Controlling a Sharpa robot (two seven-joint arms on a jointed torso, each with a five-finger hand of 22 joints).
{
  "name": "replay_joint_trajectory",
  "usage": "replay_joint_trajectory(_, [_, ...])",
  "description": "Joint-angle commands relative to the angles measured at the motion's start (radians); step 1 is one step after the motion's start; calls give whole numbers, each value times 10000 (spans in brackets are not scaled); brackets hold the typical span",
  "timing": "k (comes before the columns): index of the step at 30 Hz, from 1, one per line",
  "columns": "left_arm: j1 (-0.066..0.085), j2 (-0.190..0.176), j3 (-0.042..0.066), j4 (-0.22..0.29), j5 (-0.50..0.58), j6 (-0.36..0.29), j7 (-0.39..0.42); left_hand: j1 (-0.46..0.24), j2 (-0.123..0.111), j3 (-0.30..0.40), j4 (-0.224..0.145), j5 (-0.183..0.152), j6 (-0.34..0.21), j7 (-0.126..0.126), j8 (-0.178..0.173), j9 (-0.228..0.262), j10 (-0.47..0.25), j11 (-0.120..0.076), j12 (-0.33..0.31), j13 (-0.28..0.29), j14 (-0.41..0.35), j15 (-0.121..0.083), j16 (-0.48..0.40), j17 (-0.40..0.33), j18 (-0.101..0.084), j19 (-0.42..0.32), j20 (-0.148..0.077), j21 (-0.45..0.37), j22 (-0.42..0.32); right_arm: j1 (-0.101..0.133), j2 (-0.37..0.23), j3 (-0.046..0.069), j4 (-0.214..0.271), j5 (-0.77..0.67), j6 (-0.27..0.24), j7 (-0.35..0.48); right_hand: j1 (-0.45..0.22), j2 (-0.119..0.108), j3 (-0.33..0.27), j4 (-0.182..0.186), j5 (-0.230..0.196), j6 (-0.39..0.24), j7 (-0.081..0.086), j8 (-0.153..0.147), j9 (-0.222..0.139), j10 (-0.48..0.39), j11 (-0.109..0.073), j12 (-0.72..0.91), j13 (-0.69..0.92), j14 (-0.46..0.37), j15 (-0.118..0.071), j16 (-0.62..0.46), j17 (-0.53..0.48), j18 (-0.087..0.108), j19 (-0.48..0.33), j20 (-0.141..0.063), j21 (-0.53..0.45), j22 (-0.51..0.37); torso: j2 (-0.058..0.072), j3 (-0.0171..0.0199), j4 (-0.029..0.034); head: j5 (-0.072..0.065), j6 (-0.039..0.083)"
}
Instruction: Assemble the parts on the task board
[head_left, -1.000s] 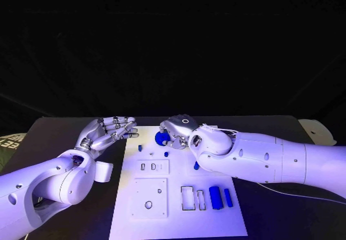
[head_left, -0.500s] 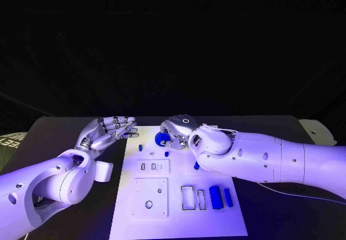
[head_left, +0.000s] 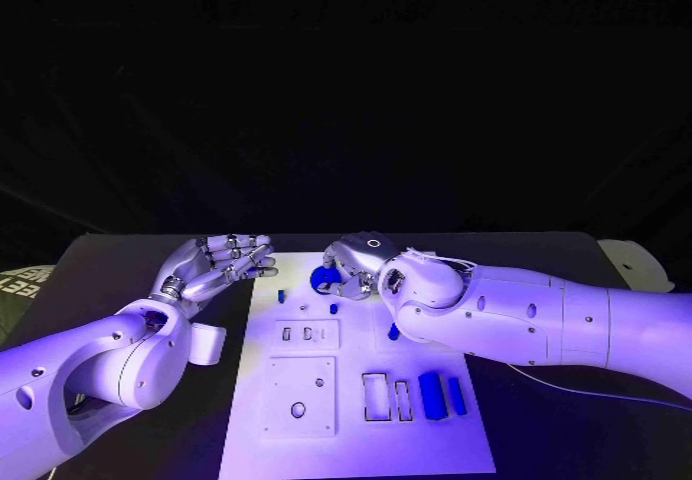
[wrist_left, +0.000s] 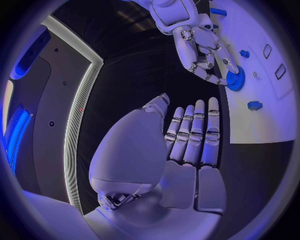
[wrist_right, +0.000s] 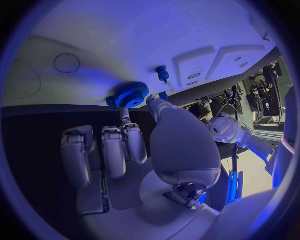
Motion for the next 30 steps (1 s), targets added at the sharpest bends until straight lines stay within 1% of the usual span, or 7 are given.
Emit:
replay_joint_trajectory(1, [11,6,6,20,-50,228,-9,99,12,102,-40,8,33,162,-63,-11,-6,64,-68,-15,-23,6,-52,16,133,-9,-8,20,-16,-23,14,-22,-30,259,408,114,-137,26,-72,9,-66,94,-17,-1,9,59,5,62,1394,917,17,44,2039,-70,1046,35,45,2633,-1,-1,2,0,5])
replay_joint_trajectory(8, [11,-1,6,21,-57,227,-20,112,15,128,-51,10,37,162,-66,-13,-6,64,-68,-15,-22,6,-56,20,132,-9,-9,21,-16,-22,31,-28,-122,281,450,38,-160,90,-63,-16,-92,-37,15,-131,-40,45,22,40,1380,919,21,48,2051,-70,1046,28,45,2633,1,-4,3,-7,20])
replay_joint_trajectory(10, [11,-3,6,22,-57,226,-22,112,15,128,-51,10,37,162,-66,-13,-6,64,-68,-15,-22,6,-56,20,132,-9,-9,21,-16,-22,25,-31,-128,282,500,27,-148,92,-89,-15,-177,-291,82,-354,-132,28,80,20,1369,924,68,56,2076,-70,1046,55,45,2633,5,0,4,-5,23])
replay_joint_trajectory(11, [11,-5,6,21,-58,225,-22,121,13,151,-62,10,39,163,-70,-15,-5,65,-68,-15,-21,7,-61,23,132,-9,-11,23,-16,-22,22,-32,-130,283,529,22,-147,93,-96,-15,-209,-322,80,-386,-146,23,82,13,1365,923,73,56,2073,-70,1046,60,45,2633,5,0,4,-5,23])
replay_joint_trajectory(16, [11,-14,6,22,-59,217,-21,121,13,151,-62,10,39,163,-70,-15,-5,65,-68,-15,-21,7,-61,23,132,-9,-11,23,-16,-22,-15,-47,-107,298,725,5,-146,94,-102,-15,-237,-330,84,-403,-153,28,85,21,1372,928,75,62,2094,-70,1046,64,45,2633,1,-4,-2,1,11])
replay_joint_trajectory(23, [11,-24,6,20,-59,213,-14,121,13,151,-62,10,39,163,-70,-15,-5,65,-68,-15,-21,7,-61,23,132,-9,-11,23,-16,-22,-129,-54,4,352,878,15,-159,99,-112,-8,-258,-292,77,-399,-151,72,84,81,1423,928,77,63,2096,-70,1046,68,45,2633,1,9,-1,16,-16])
replay_joint_trajectory(30, [11,-35,6,23,-60,215,-12,126,8,168,-70,9,41,162,-73,-16,-4,64,-67,-15,-20,7,-65,25,132,-10,-11,25,-16,-23,-260,-56,133,380,655,50,-167,147,-105,-12,-247,-174,68,-378,-145,105,77,126,1461,931,75,67,2109,-70,1046,73,45,2633,5,16,-8,33,-29])
